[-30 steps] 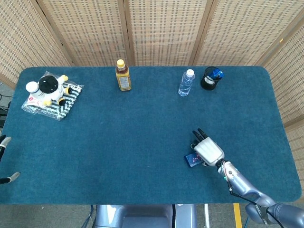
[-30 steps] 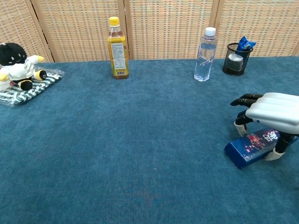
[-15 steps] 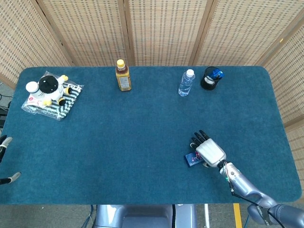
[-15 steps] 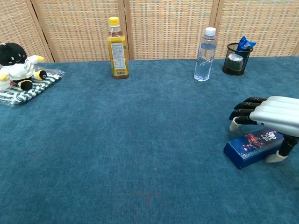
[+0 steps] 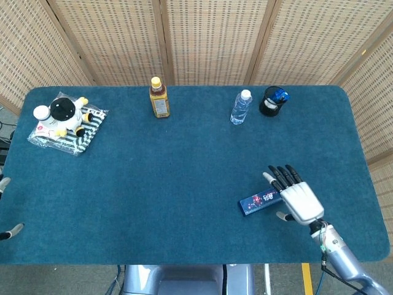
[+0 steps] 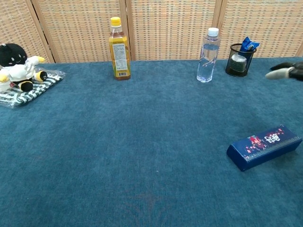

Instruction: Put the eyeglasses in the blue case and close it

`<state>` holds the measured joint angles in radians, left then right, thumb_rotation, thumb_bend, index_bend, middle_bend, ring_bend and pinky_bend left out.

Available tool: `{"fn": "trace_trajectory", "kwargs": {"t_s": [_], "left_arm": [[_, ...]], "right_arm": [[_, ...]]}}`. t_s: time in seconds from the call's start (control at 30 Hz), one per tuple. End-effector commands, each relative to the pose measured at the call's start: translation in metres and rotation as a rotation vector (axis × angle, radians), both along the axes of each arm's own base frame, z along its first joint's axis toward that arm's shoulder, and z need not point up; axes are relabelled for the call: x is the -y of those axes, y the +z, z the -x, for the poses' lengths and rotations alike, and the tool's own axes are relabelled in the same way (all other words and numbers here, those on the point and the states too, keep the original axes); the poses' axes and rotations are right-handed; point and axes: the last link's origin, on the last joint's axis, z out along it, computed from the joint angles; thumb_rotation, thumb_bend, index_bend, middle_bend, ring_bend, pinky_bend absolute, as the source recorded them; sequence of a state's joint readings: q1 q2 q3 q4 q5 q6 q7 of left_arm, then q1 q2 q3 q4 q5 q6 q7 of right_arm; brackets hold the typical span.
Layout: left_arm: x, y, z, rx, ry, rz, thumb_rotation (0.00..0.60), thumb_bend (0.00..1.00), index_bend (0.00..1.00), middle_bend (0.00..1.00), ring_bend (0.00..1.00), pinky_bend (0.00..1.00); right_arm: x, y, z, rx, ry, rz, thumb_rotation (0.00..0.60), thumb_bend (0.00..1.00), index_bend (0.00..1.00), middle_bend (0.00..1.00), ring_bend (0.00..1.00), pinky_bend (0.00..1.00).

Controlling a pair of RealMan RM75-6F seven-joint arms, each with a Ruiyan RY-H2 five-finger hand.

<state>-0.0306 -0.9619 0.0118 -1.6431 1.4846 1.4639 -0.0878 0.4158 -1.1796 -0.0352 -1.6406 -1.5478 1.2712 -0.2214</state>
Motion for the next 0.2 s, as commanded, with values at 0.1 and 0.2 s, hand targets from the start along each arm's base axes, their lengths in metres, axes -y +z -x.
{"fn": "trace_trajectory", "kwargs": {"t_s": [0.1, 0.2], "left_arm": [[0.001, 0.002, -0.011, 0.007, -0.009, -0.056, 0.6, 0.0, 0.0, 0.0, 0.0, 0.0], [0.002, 0.003, -0.014, 0.018, 0.001, -0.078, 0.6, 0.0, 0.0, 0.0, 0.0, 0.0]], "right_arm": [[-0.033, 0.045, 0.025, 0.186, -0.113, 0.178, 0.6, 0.0, 0.0, 0.0, 0.0, 0.0], [-0.043, 0.055, 0.035, 0.201, -0.135, 0.272, 0.6, 0.0, 0.0, 0.0, 0.0, 0.0]]}}
